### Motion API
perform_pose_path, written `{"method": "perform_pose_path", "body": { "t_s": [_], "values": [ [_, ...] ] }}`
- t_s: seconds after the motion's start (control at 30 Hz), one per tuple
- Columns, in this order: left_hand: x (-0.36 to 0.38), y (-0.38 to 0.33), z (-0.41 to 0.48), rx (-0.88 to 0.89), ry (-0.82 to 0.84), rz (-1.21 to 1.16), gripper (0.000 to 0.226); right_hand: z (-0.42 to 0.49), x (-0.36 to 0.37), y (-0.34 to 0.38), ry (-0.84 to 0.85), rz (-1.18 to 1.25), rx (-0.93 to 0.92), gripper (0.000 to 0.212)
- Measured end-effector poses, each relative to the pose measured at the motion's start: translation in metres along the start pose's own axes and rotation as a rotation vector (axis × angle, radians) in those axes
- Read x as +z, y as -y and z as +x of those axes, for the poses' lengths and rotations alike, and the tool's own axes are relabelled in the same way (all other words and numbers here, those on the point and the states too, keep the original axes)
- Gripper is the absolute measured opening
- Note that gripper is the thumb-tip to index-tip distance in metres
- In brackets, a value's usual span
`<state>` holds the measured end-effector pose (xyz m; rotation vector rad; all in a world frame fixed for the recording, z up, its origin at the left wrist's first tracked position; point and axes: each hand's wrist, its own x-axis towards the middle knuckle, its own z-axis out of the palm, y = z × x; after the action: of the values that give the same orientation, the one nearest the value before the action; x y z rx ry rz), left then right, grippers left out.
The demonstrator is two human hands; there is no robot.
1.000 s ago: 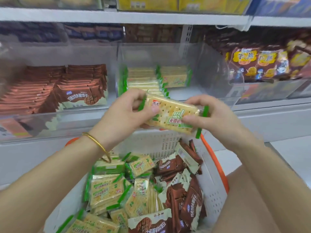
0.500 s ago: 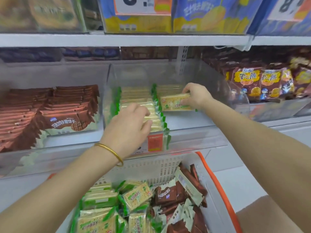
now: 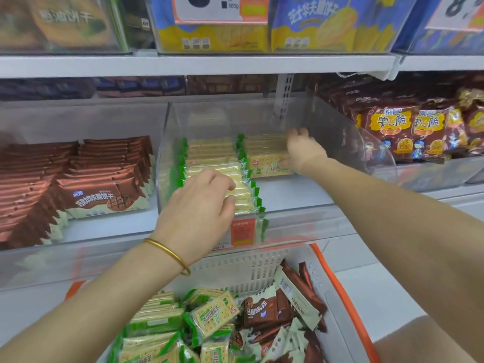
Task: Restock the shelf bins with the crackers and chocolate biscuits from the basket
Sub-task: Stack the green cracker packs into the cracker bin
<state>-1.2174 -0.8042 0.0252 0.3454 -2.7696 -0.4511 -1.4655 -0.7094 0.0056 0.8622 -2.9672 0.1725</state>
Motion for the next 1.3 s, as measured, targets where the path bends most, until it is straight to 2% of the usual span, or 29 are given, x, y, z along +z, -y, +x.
{"method": "perform_pose_path", "body": {
  "t_s": [0.1,0.2,0.27,0.33,0.4,0.47,0.53,0.63,0.7,0.83,0.93,1.0,1.1,1.2,1.27,1.3],
  "values": [
    [-0.001,0.001,-0.002,0.037,-0.051,-0.04,0.028,-0.005,-0.006,0.0,-0.005,-0.054,0.009,0.08],
    [-0.012,-0.001,-0.014,0.192,-0.155,-0.083,0.028,-0.017,-0.027,0.005,-0.06,-0.043,-0.008,0.068],
    [-0.02,-0.002,-0.036,0.285,-0.181,-0.082,0.027,-0.039,-0.048,0.011,-0.175,0.147,-0.047,0.047],
    [-0.025,0.002,-0.063,0.359,-0.151,-0.051,0.027,-0.086,-0.069,0.022,-0.257,0.471,-0.164,0.023],
    [-0.021,0.013,-0.087,0.395,-0.038,0.009,0.025,-0.147,-0.076,0.034,-0.115,0.857,-0.325,0.019],
    [-0.011,0.031,-0.103,0.407,0.122,0.079,0.024,-0.195,-0.055,0.045,0.242,1.047,-0.45,0.016],
    [0.001,0.049,-0.112,0.386,0.235,0.162,0.025,-0.216,-0.003,0.056,0.562,0.91,-0.438,0.007],
    [0.011,0.065,-0.116,0.294,0.3,0.246,0.022,-0.213,0.096,0.071,0.698,0.416,-0.447,0.025],
    [0.017,0.071,-0.113,0.223,0.319,0.239,0.021,-0.205,0.151,0.077,0.686,0.244,-0.439,0.042],
    [0.026,0.076,-0.109,0.115,0.422,0.252,0.028,-0.198,0.22,0.099,0.619,0.105,-0.488,0.071],
    [0.029,0.081,-0.112,0.103,0.436,0.27,0.028,-0.2,0.235,0.112,0.548,0.009,-0.486,0.072],
    [0.029,0.082,-0.112,0.091,0.471,0.303,0.028,-0.204,0.234,0.113,0.477,-0.067,-0.506,0.064],
    [0.03,0.079,-0.11,0.072,0.507,0.324,0.029,-0.204,0.219,0.105,0.438,-0.085,-0.499,0.043],
    [0.033,0.074,-0.11,0.026,0.537,0.306,0.028,-0.202,0.188,0.097,0.461,0.005,-0.518,0.03],
    [0.036,0.072,-0.112,-0.04,0.57,0.252,0.028,-0.206,0.164,0.091,0.478,0.194,-0.436,0.027],
    [0.036,0.071,-0.113,-0.096,0.589,0.203,0.03,-0.211,0.151,0.087,0.499,0.373,-0.315,0.027]
  ]
}}
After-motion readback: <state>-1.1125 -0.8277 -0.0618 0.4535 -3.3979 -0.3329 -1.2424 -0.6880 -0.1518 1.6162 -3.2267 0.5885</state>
